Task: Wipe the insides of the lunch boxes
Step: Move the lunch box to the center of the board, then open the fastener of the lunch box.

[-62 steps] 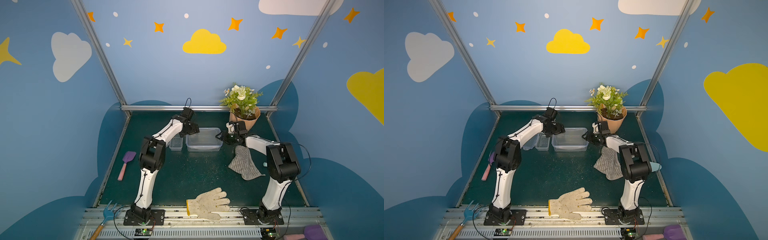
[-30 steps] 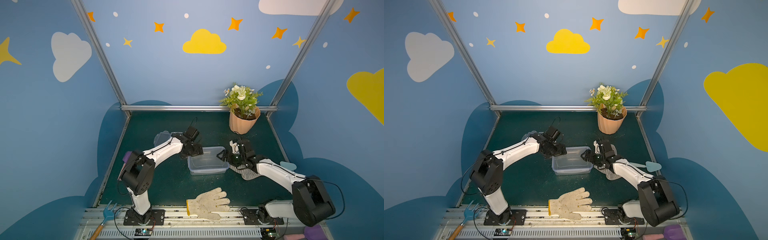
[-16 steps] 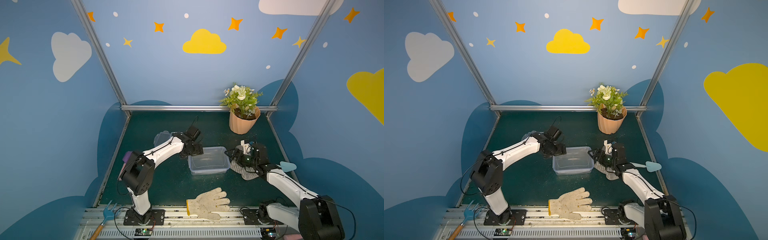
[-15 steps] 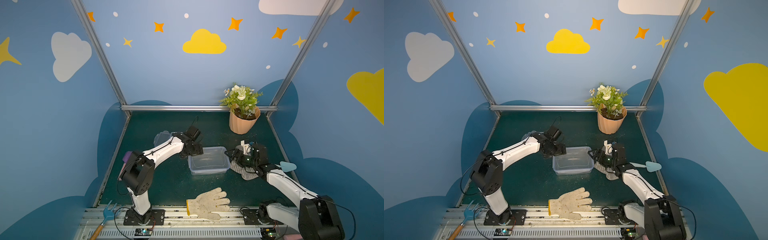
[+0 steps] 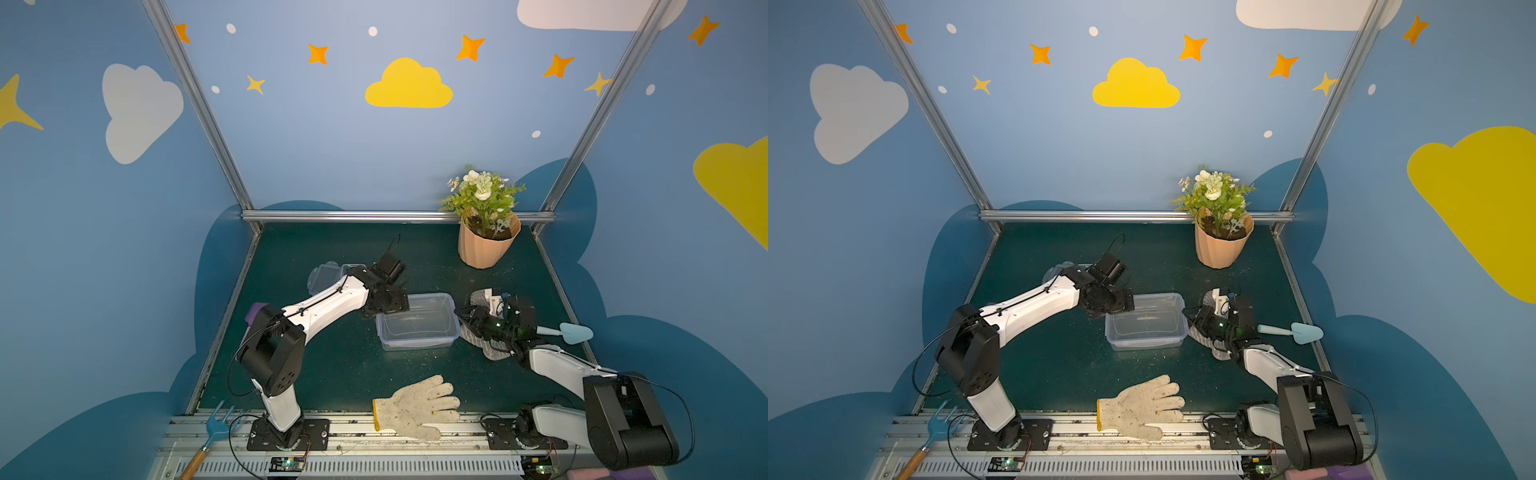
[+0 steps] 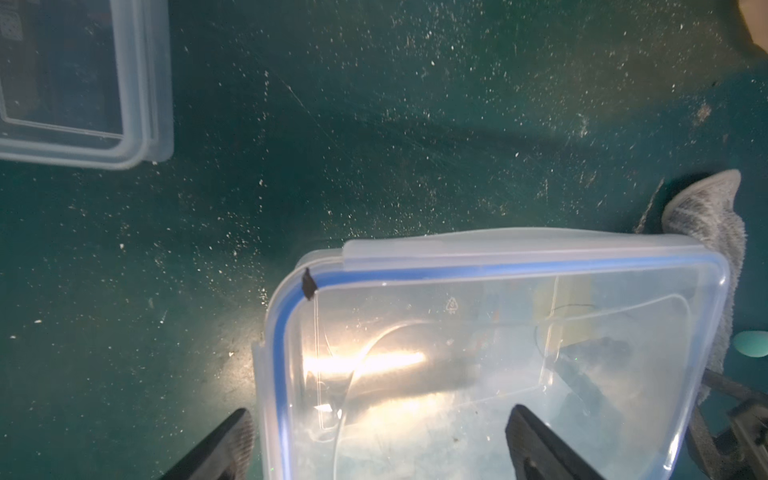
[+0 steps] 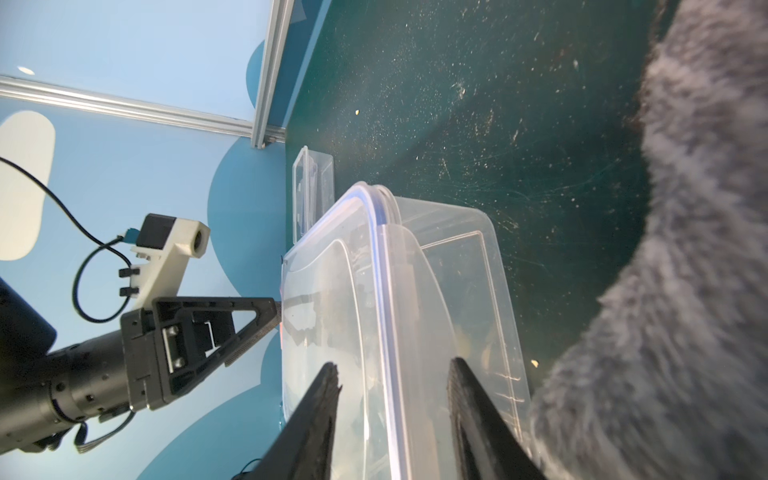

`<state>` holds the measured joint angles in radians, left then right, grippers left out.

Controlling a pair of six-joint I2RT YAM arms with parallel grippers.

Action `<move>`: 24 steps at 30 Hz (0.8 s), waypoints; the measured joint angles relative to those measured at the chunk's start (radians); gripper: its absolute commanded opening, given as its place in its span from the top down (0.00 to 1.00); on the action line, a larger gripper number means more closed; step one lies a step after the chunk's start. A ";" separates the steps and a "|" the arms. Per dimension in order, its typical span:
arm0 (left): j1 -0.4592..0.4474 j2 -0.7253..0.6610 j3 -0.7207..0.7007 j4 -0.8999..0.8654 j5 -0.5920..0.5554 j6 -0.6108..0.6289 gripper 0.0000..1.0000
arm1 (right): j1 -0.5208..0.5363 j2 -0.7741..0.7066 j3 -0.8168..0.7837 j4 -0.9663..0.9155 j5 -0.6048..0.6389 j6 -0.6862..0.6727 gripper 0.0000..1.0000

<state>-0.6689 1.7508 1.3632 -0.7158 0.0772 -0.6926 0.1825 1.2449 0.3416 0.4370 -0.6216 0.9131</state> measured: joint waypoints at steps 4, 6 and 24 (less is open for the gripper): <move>-0.009 0.000 0.000 -0.003 -0.002 -0.002 0.05 | -0.004 0.019 -0.024 0.048 0.001 0.021 0.68; -0.011 0.000 0.000 -0.005 -0.004 -0.002 0.05 | -0.005 0.042 -0.031 0.075 0.002 0.032 0.73; -0.001 0.002 -0.010 -0.079 -0.100 0.000 0.05 | 0.146 0.197 -0.033 0.349 0.081 0.134 0.63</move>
<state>-0.6701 1.7523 1.3537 -0.7948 -0.0227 -0.6922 0.3290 1.4418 0.3084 0.7864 -0.5407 1.0473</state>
